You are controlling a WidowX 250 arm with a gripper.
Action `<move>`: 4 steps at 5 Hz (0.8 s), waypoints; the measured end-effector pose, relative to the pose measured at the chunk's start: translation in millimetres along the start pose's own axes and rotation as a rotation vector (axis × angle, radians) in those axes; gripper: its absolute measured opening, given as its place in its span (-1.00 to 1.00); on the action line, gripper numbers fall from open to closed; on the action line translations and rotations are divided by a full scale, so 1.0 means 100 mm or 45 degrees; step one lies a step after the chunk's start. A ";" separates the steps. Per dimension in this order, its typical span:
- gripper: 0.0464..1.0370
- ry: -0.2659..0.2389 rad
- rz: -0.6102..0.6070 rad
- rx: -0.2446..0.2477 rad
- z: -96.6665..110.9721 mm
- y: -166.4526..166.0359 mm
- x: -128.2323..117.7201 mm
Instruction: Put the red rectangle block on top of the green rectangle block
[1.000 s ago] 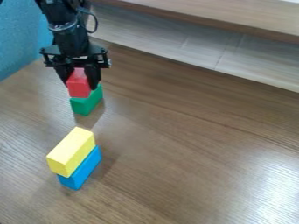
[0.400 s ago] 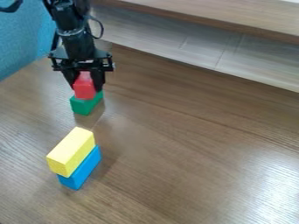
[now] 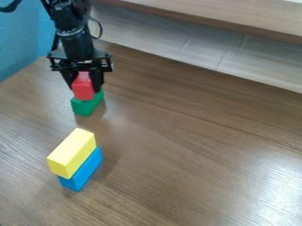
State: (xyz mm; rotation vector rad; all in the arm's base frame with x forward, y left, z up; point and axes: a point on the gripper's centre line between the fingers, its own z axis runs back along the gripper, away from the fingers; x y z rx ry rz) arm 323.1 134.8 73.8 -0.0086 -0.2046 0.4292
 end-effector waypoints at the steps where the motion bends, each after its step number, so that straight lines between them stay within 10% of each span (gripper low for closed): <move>1: 0.10 -0.005 0.013 0.005 0.01 0.07 0.01; 4: 0.10 0.019 0.009 -0.002 -0.10 0.09 -0.01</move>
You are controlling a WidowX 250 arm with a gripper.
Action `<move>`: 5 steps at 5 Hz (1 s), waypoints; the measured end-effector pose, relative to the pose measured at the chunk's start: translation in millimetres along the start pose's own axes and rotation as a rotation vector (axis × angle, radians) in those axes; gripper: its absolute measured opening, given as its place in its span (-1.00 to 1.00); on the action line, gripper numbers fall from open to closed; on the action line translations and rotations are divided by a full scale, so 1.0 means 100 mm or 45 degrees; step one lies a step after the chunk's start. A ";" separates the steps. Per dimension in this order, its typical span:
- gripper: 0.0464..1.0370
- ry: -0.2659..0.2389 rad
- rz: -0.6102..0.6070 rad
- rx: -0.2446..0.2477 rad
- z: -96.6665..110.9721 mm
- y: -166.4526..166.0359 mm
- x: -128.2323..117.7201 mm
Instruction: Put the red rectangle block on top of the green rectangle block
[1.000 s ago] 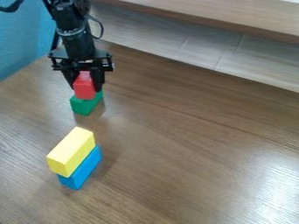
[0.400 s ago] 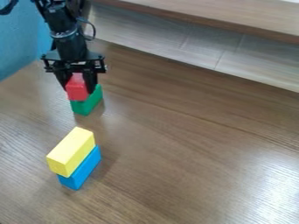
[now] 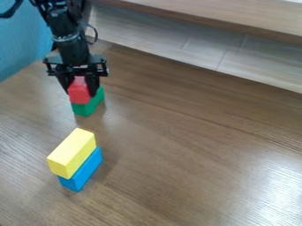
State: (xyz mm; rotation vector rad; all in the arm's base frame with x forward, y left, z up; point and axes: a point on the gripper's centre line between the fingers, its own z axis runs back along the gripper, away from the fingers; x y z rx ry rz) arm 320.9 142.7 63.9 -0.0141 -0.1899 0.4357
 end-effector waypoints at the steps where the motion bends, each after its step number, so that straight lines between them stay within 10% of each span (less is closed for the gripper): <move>1: 0.25 0.006 -0.006 0.004 -0.03 0.00 0.03; 2: 0.78 0.021 -0.013 0.016 -0.04 0.00 0.02; 5: 0.92 0.041 -0.028 0.003 -0.04 -0.06 0.00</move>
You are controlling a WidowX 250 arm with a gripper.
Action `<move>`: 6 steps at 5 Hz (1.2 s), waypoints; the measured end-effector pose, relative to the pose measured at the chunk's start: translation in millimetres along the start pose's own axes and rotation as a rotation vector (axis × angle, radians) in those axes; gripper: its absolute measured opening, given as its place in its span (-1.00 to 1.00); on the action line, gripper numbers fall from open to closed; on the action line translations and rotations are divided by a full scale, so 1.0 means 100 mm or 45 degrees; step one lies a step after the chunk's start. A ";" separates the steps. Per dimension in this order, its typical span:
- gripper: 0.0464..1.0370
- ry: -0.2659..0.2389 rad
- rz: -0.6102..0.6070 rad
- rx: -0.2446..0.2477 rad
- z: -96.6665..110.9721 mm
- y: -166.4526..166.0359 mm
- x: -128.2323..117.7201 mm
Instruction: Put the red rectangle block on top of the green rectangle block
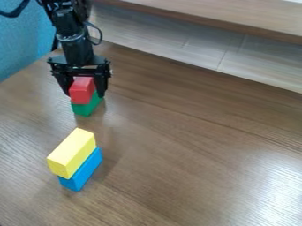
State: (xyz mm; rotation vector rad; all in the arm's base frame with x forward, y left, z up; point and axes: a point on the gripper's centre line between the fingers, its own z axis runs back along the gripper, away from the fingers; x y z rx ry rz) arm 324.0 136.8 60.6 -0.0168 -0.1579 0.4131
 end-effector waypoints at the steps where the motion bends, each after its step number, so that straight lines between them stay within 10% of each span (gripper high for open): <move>1: 0.93 -0.021 0.018 0.004 0.15 -0.02 0.00; 3: 0.92 -0.155 0.032 0.054 0.69 -0.02 0.08; 6: 0.92 -0.189 -0.199 -0.061 0.81 -0.65 0.01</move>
